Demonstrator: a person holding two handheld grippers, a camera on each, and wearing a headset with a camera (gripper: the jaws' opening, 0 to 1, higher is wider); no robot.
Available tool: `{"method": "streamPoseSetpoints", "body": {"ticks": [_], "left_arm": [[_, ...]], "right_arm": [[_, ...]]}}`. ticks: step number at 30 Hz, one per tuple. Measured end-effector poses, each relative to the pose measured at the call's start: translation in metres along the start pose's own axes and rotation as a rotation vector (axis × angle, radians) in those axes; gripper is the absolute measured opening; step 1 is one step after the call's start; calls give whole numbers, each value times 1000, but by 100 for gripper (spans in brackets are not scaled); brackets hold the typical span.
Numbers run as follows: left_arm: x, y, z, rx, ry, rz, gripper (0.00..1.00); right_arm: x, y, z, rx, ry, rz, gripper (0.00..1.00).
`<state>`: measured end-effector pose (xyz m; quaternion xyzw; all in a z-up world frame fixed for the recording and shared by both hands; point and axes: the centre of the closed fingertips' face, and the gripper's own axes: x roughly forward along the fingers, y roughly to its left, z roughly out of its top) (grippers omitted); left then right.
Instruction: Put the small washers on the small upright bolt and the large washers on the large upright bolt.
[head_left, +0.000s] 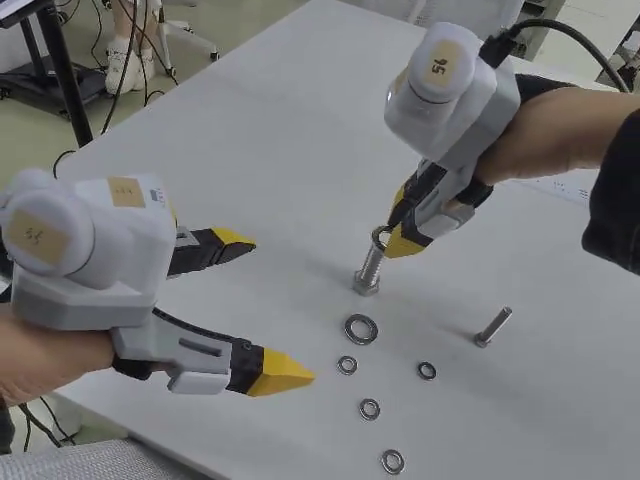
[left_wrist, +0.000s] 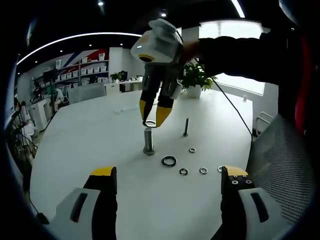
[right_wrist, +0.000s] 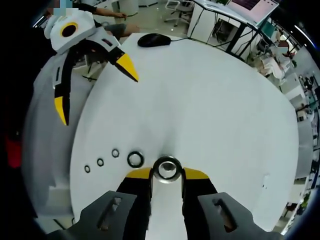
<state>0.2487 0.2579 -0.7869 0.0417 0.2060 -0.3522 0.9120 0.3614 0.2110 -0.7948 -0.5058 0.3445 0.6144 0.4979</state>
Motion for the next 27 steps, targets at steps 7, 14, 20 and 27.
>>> {"method": "streamPoseSetpoints", "body": {"ticks": [7, 14, 20, 27], "left_arm": [[1, 0, -2, -6, 1, 2, 86], [1, 1, -3, -12, 1, 2, 86], [2, 0, -5, -15, 4, 0, 85], [2, -1, -7, -20, 7, -2, 85]], "right_arm": [[6, -1, -1, -4, 8, 17, 22], [11, -1, -3, -5, 20, 29, 22], [14, -1, -5, -5, 27, 35, 22], [21, -1, -7, -1, 39, 44, 22]]}}
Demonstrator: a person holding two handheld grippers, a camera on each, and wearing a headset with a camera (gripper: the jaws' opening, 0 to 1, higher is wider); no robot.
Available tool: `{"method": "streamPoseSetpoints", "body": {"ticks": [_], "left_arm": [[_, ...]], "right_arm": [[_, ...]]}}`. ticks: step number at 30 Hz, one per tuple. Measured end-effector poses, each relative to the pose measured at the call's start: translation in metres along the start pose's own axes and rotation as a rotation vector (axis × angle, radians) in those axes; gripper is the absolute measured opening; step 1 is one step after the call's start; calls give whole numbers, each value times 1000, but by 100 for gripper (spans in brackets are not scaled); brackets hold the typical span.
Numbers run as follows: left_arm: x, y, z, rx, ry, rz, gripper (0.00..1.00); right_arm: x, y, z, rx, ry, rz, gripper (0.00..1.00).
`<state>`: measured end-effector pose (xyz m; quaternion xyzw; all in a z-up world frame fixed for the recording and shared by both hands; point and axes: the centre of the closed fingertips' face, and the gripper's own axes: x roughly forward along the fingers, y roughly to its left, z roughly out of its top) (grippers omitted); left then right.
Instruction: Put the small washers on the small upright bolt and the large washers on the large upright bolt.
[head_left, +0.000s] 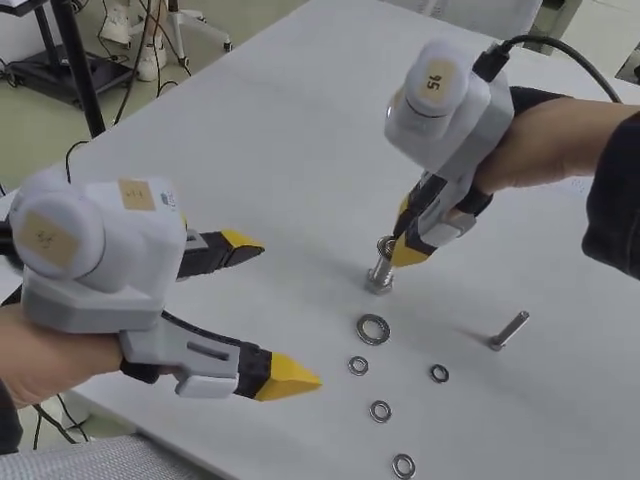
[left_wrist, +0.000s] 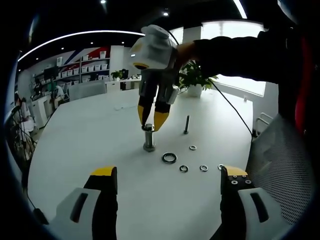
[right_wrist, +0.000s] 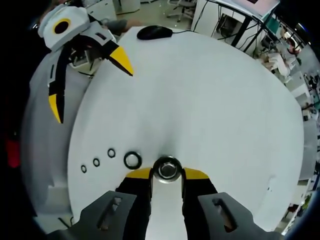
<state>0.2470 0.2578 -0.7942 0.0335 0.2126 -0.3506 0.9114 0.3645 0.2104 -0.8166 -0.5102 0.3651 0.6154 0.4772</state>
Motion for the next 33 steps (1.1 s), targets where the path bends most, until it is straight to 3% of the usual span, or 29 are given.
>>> {"method": "streamPoseSetpoints", "body": {"ticks": [33], "left_arm": [[1, 1, -3, -15, 7, 6, 84]], "right_arm": [[33, 3, -10, 4, 33, 10, 22]]}}
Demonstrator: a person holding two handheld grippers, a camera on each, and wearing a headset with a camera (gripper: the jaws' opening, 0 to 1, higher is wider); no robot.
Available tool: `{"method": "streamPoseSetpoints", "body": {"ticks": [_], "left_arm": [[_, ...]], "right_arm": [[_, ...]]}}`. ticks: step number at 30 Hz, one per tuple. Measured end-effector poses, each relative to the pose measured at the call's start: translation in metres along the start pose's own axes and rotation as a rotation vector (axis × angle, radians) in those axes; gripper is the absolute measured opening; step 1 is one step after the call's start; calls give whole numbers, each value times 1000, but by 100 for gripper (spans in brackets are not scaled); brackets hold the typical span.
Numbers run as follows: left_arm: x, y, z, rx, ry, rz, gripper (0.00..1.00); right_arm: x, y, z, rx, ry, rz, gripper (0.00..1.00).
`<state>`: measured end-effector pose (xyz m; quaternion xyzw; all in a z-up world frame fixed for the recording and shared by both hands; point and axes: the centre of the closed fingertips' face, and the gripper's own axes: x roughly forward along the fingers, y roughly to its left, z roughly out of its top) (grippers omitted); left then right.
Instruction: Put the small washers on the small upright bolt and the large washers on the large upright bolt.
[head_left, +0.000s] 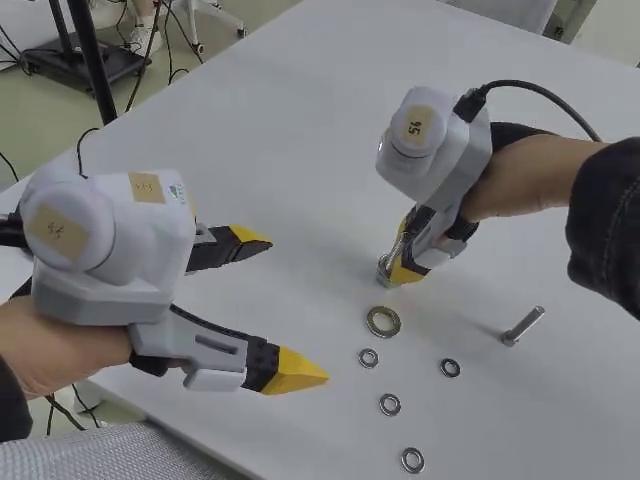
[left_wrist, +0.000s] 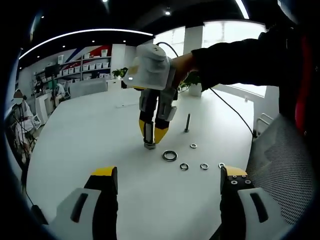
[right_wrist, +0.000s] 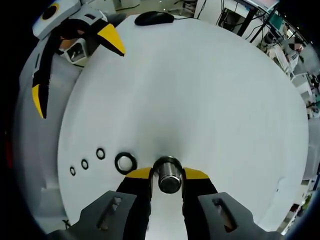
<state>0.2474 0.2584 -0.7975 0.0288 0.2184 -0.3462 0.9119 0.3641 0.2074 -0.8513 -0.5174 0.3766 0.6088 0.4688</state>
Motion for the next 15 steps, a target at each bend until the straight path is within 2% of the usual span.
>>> {"method": "streamPoseSetpoints", "body": {"ticks": [15], "left_arm": [[1, 0, -2, 2, 4, -5, 84]], "right_arm": [[10, -2, 1, -2, -7, 4, 23]]}}
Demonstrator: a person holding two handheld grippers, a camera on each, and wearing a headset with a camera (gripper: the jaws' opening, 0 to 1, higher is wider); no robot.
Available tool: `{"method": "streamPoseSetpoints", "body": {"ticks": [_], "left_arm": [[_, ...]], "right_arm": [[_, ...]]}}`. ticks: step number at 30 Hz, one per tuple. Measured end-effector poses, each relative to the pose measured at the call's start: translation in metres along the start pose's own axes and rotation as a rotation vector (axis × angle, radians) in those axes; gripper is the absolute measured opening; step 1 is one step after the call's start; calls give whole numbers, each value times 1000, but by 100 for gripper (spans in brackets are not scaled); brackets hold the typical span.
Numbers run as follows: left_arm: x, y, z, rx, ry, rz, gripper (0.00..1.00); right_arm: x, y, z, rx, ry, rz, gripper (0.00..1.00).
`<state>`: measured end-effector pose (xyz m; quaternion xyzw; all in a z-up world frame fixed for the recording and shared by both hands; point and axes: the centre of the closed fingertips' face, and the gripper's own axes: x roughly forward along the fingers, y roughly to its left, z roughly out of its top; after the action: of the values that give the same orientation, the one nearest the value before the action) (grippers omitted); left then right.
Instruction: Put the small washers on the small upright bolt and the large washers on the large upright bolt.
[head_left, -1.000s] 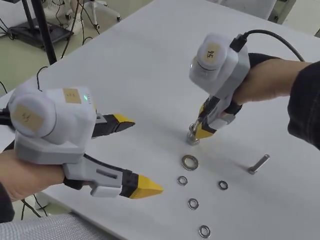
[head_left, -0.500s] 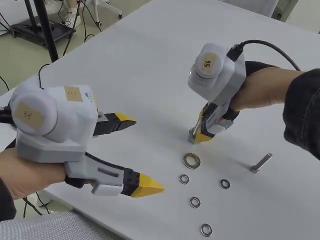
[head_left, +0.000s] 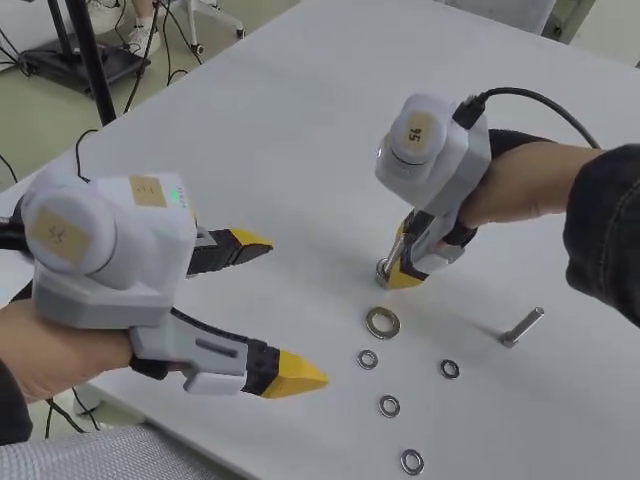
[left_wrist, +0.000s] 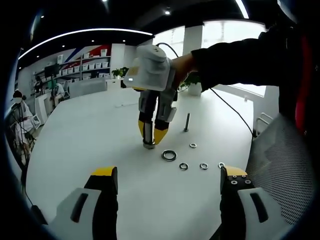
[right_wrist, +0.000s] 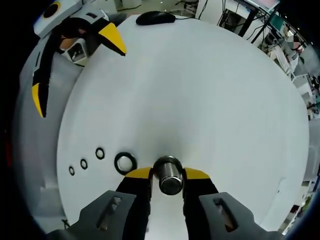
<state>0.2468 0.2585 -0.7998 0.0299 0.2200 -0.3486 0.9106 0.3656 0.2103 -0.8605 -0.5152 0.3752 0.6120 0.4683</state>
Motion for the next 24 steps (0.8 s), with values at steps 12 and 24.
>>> {"method": "streamPoseSetpoints", "body": {"ticks": [12, 24], "left_arm": [[0, 0, 0, 4, 4, -3, 84], [1, -1, 3, 14, 4, -3, 84]], "right_arm": [[1, 1, 0, 23, -12, 5, 25], [-6, 1, -10, 38, -18, -11, 32]]}}
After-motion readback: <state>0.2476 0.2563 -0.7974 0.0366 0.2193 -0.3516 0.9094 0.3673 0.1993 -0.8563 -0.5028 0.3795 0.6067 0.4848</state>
